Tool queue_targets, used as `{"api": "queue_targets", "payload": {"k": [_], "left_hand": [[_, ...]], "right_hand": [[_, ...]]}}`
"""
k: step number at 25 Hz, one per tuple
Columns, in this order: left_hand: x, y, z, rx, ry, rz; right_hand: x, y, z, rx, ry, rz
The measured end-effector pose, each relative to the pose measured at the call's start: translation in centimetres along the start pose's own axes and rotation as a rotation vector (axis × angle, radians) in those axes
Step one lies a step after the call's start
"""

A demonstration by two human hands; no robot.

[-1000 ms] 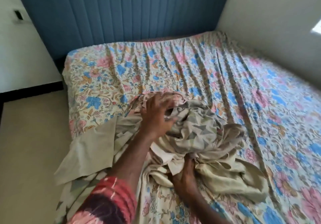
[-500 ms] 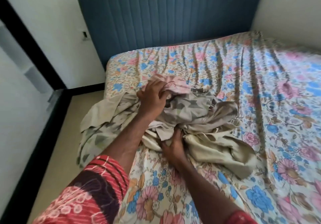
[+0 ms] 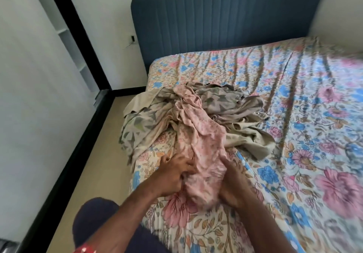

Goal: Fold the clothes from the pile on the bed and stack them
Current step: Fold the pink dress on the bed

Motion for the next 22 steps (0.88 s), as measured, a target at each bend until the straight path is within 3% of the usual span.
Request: {"api": "queue_targets", "payload": {"k": [3,5,7,9,10,12,15,17,19,22], "left_hand": [[2.1,1.4,0.9,0.131,-0.065,-0.016],[2.8,1.5,3.6,0.506,-0.098,-0.008],[2.6,0.3,5.3,0.94,-0.115,0.215],[1.6,-2.0,4.8,1.051,-0.139,0.378],[1.2,-3.7,4.5,1.06,-0.139,0.373],[0.0,-7.1,3.5,1.031,-0.089,0.296],[-1.6,-13.6,3.5,0.948,-0.046,0.302],[-2.0,-19.4,4.9,0.833,0.036,0.406],[-1.9,-24.4,5.7,0.781,0.086,0.44],[-0.7,-29.4,4.9,0.875,0.075,0.488]], "right_hand": [[1.4,-0.3,0.3,0.148,-0.251,0.113],[3.2,2.3,-0.1,0.193,-0.347,0.013],[5.5,5.8,-0.5,0.279,-0.35,-0.184],[6.9,8.4,-2.1,0.467,-0.363,-0.345],[7.0,9.3,-3.6,0.574,-0.417,-0.335],[6.4,10.8,-6.4,0.727,-0.626,-0.191],[4.7,12.8,-9.8,0.986,-1.034,0.302],[2.8,13.6,-10.7,1.139,-1.004,0.491],[1.6,14.5,-11.2,1.268,-0.906,0.569],[0.5,15.0,-12.9,1.442,-0.974,0.641]]}}
Point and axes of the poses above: each hand's wrist, its own x-axis away from the middle knuckle, its own y-axis out of the palm, z = x × y, the point moved 3 cm from there along -x, towards the middle knuckle, and after that the axes turned 2 degrees about z, right-handed, at the moved point
